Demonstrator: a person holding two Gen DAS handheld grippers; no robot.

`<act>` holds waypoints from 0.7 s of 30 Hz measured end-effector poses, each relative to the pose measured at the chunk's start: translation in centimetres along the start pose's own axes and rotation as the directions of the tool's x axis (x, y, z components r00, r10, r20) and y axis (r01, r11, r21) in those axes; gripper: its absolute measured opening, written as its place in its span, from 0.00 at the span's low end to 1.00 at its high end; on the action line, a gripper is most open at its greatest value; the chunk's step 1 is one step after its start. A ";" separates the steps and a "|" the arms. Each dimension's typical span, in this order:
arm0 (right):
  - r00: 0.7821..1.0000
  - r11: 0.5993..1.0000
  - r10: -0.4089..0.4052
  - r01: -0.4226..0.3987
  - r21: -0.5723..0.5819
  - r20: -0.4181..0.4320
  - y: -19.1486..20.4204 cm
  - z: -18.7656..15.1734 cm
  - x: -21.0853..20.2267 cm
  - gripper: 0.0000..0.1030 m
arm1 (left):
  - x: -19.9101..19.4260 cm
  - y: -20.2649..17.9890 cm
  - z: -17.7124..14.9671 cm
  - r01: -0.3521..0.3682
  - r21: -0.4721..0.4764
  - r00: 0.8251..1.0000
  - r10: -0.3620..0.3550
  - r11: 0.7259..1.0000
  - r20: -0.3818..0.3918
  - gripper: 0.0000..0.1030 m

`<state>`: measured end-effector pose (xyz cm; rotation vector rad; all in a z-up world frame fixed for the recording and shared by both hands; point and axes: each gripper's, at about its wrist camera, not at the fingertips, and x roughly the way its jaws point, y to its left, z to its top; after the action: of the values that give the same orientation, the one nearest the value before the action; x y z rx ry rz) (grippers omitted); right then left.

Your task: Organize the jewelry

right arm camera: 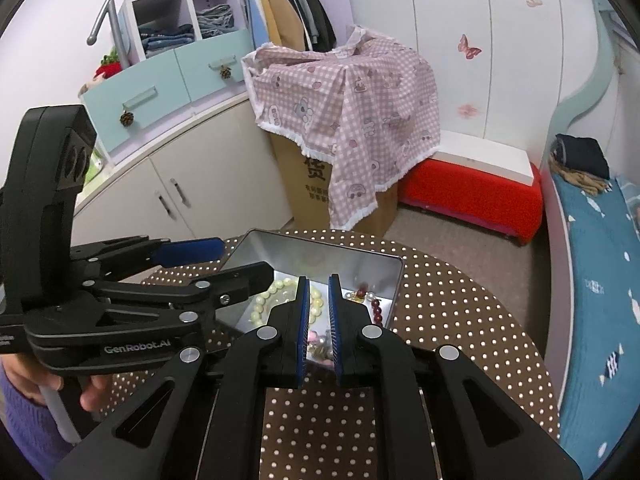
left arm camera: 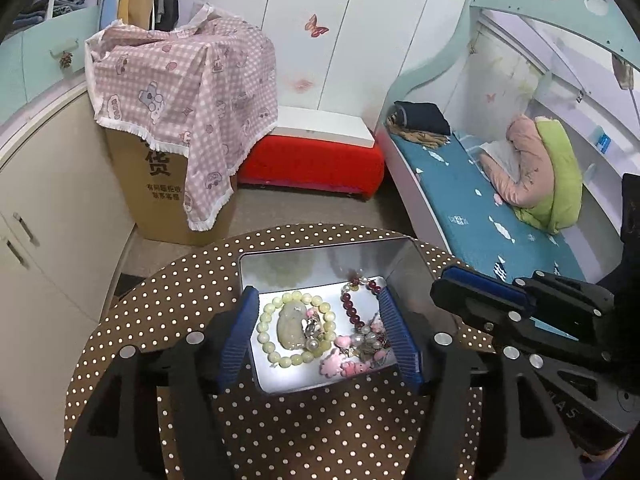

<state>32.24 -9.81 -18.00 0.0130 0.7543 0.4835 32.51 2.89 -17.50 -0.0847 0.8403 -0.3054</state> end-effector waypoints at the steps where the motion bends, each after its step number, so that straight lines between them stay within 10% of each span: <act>1: 1.000 1.000 -0.003 0.003 0.001 0.003 0.1 0.0 -0.3 0.11 | -0.4 -0.2 0.0 -0.003 0.000 1.000 0.003 1.000 0.006 0.62; 5: 0.999 1.000 -0.017 0.017 0.004 0.038 0.6 -0.1 -2.8 0.13 | -2.8 -1.0 -0.3 -0.036 0.014 0.998 0.035 0.999 0.054 0.73; 9: 0.995 0.999 -0.032 0.030 0.021 0.097 1.3 -0.5 -6.4 0.49 | -6.7 -1.7 -1.0 -0.075 0.013 0.988 0.073 0.997 0.134 0.80; 21: 0.968 0.999 -0.034 0.037 -0.009 0.248 6.8 -3.5 -18.5 0.60 | -18.4 -6.2 -5.5 -0.159 0.050 0.936 0.134 0.986 0.326 0.83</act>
<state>15.54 -12.16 -7.26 0.0470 0.5046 0.4430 15.46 2.70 -6.72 0.0002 0.5065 -0.1752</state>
